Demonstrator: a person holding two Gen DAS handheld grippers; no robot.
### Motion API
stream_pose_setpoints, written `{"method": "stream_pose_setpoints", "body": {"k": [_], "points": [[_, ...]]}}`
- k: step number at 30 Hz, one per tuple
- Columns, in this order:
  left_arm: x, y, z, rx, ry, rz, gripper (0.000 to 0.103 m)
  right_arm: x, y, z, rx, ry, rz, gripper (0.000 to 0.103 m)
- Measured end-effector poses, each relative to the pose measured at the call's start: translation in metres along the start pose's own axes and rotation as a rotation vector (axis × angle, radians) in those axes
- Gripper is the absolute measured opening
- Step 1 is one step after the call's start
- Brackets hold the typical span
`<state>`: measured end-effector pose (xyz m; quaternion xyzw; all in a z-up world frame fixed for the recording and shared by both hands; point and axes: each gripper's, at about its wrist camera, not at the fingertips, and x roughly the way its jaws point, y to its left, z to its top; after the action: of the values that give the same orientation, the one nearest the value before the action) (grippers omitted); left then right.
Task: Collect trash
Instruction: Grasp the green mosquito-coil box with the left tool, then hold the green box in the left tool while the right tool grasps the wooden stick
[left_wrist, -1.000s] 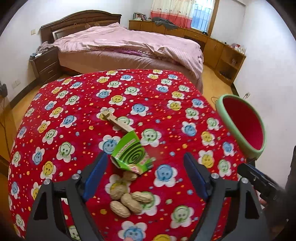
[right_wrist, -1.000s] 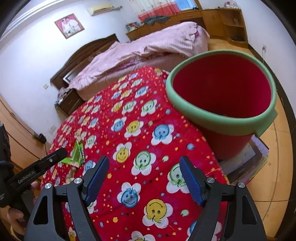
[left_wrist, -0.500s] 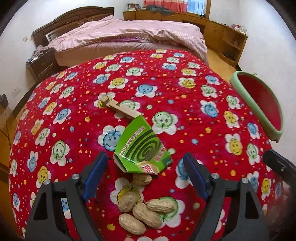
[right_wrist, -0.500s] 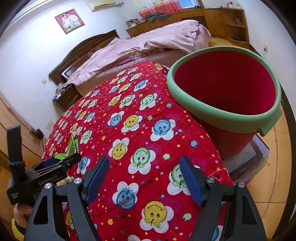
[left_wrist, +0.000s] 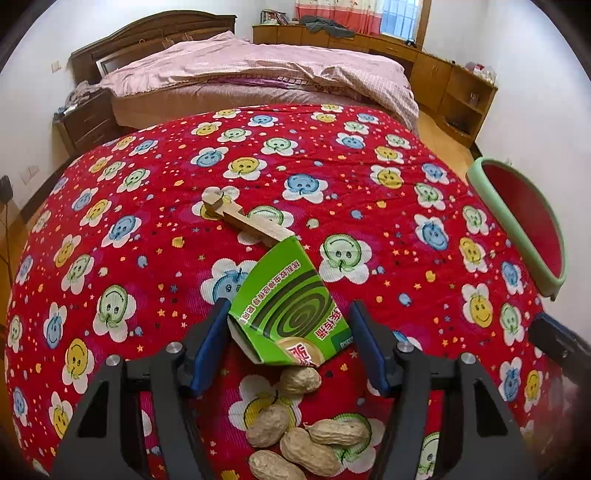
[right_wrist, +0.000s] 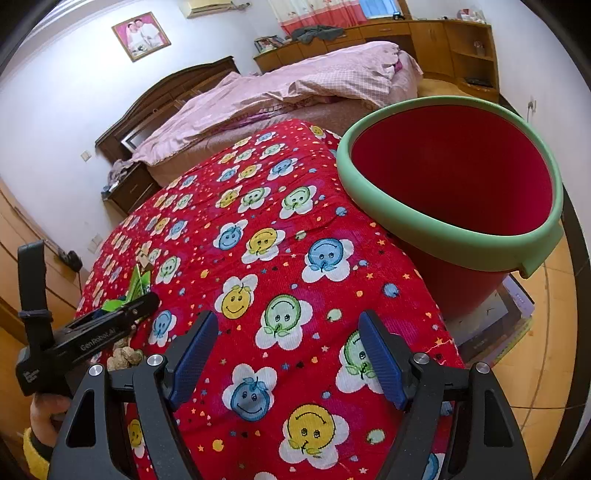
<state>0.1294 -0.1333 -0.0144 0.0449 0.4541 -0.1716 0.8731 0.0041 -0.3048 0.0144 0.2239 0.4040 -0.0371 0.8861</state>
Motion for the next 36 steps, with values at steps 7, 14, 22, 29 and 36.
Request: {"method": "stream_pose_setpoints", "body": {"k": [7, 14, 22, 29, 36], "points": [[-0.024, 0.019, 0.004, -0.075, -0.055, -0.029, 0.065, 0.002, 0.010, 0.005, -0.017, 0.016, 0.017, 0.079], [-0.045, 0.047, 0.008, -0.139, -0.105, 0.029, 0.065, 0.007, 0.041, 0.018, -0.098, 0.015, 0.048, 0.079], [-0.050, 0.088, 0.003, -0.244, -0.113, 0.106, 0.065, 0.028, 0.086, 0.032, -0.229, 0.031, 0.084, 0.079], [-0.046, 0.113, -0.002, -0.287, -0.117, 0.176, 0.065, 0.064, 0.124, 0.036, -0.304, 0.059, 0.110, 0.079], [-0.035, 0.127, -0.007, -0.331, -0.095, 0.185, 0.065, 0.105, 0.156, 0.038, -0.392, 0.088, 0.135, 0.075]]}}
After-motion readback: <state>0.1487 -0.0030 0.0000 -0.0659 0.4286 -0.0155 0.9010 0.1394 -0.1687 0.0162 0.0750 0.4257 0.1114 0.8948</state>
